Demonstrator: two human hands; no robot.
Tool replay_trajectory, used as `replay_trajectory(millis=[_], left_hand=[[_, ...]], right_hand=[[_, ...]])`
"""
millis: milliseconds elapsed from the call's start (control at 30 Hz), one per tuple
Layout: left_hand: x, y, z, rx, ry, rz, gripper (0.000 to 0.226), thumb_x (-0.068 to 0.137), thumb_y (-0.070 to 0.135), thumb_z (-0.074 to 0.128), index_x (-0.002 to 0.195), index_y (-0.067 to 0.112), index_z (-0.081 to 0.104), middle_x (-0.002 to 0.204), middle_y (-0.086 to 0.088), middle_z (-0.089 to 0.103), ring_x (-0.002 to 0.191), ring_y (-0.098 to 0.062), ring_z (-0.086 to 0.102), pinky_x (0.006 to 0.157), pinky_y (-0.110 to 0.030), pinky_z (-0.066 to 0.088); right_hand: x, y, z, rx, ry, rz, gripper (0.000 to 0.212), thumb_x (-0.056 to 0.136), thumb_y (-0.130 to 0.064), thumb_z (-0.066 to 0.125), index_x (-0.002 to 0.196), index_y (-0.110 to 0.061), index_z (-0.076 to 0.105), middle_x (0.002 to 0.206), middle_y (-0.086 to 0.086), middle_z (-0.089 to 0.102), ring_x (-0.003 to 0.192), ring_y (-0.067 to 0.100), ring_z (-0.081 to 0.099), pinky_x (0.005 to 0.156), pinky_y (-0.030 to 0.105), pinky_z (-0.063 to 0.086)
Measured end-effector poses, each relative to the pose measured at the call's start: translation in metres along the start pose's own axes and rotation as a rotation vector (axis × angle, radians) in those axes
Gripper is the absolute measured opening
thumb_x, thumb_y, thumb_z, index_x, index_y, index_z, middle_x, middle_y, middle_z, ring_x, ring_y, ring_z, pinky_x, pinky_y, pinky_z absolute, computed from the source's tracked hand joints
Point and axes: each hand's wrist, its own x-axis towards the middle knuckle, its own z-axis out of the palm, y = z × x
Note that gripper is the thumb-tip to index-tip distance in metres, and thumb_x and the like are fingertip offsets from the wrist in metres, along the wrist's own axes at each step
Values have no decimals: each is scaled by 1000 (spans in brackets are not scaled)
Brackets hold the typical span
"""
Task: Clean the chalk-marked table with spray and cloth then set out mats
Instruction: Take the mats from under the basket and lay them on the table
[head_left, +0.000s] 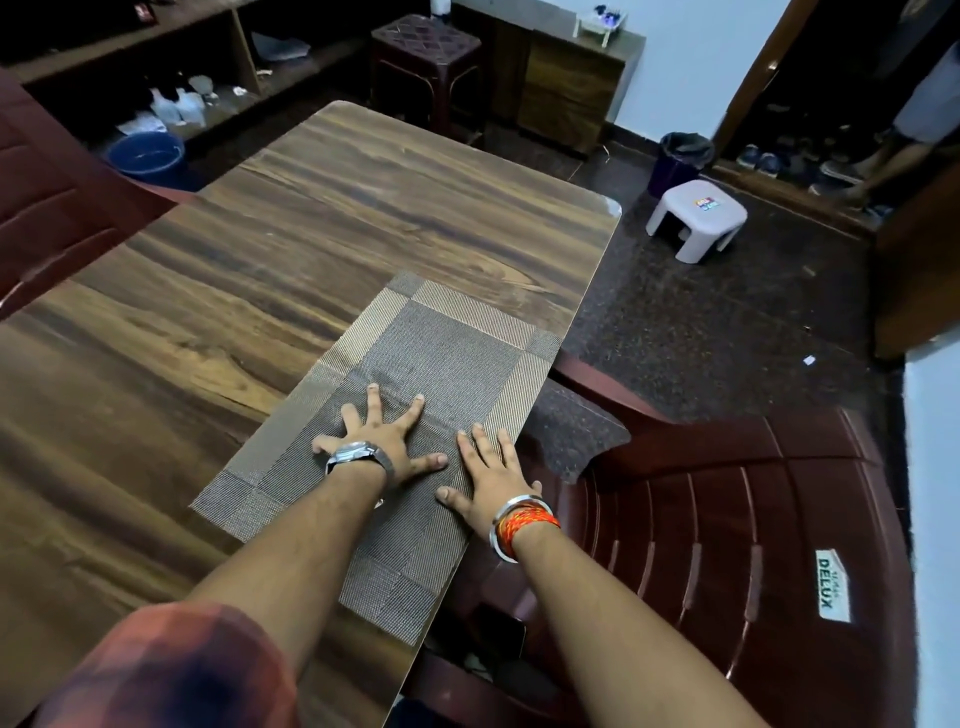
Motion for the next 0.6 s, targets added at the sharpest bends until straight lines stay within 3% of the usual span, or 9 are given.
replay_trajectory(millis=[333, 433, 600], left_hand=[[-1, -4, 10, -21, 55, 7, 100, 64, 97, 36, 144, 63, -15, 163, 2, -26, 149, -38, 1, 101, -71, 28], [-9, -10, 17, -125, 163, 23, 99, 68, 95, 31, 146, 58, -17, 165, 5, -16, 146, -37, 11, 103, -67, 29], [-32, -31, 33, -115, 270, 77, 93, 74, 91, 26, 149, 53, -15, 166, 8, -11, 143, -35, 20, 108, -60, 28]], right_hand=[[0, 3, 2, -20, 39, -16, 74, 90, -61, 42, 147, -48, -2, 154, -28, -15, 143, 7, -20, 104, 73, 11], [-8, 3, -3, -40, 191, -68, 74, 90, -57, 42, 150, -41, 1, 158, -21, -7, 146, 10, -8, 111, 65, 13], [-25, -11, -5, -89, 427, -118, 74, 91, -55, 38, 153, -31, 5, 159, -16, -1, 147, 13, -7, 114, 56, 5]])
